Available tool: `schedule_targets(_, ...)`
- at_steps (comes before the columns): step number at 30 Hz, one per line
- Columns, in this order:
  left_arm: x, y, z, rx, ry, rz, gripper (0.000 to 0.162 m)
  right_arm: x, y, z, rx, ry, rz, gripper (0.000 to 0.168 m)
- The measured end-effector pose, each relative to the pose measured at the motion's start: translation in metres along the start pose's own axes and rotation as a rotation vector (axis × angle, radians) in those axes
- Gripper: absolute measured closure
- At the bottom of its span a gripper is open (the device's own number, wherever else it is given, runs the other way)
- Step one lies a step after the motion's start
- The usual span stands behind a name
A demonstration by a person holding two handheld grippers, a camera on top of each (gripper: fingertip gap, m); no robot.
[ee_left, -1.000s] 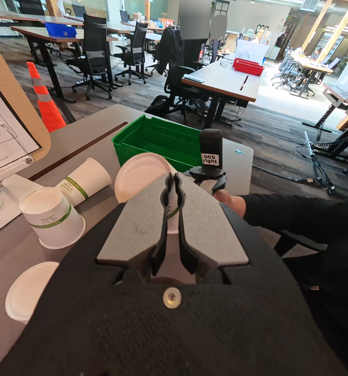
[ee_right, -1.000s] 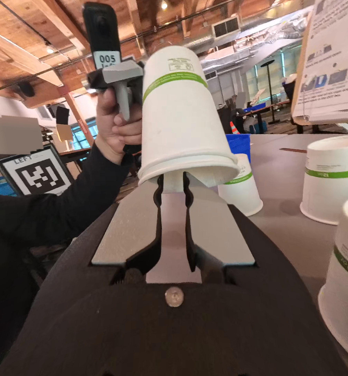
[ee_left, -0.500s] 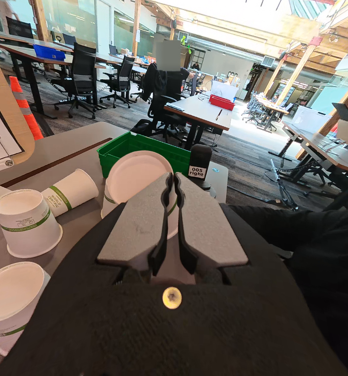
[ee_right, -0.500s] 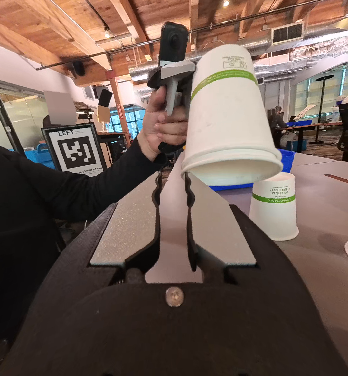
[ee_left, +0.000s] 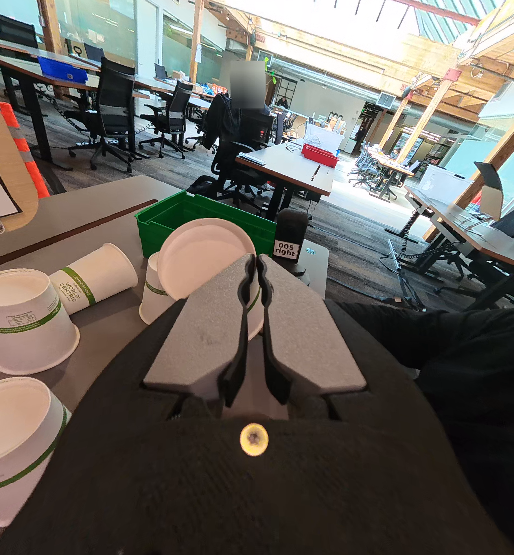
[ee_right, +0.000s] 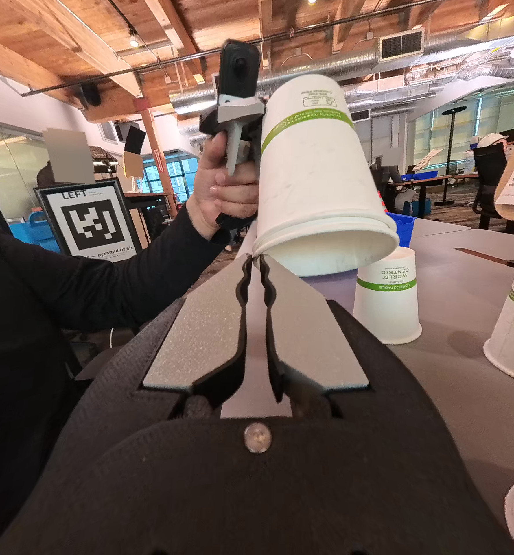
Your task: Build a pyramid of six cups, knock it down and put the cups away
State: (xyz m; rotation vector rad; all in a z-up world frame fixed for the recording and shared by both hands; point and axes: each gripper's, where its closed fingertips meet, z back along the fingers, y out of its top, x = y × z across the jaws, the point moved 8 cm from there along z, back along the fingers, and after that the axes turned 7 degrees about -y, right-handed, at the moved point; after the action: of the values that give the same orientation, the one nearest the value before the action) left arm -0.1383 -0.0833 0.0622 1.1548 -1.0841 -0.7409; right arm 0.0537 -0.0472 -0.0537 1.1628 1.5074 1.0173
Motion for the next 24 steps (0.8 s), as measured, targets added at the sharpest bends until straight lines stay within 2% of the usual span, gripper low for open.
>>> schedule_targets(8,-0.001,-0.006,0.009,-0.008,0.03,-0.003,0.162,0.002,-0.002,-0.001,-0.047,-0.045,0.018,0.168)
schedule_targets(16,-0.001,0.002,0.03,0.05,0.069,-0.01,0.162,0.007,-0.007,-0.003,-0.09,-0.084,0.015,0.168)
schedule_targets(20,-0.006,0.006,0.048,0.067,0.169,-0.04,0.162,0.017,-0.01,-0.001,-0.122,-0.233,0.058,0.168)
schedule_targets(24,-0.01,-0.004,0.059,-0.007,0.276,-0.066,0.162,0.031,-0.013,0.005,-0.183,-0.464,0.154,0.168)
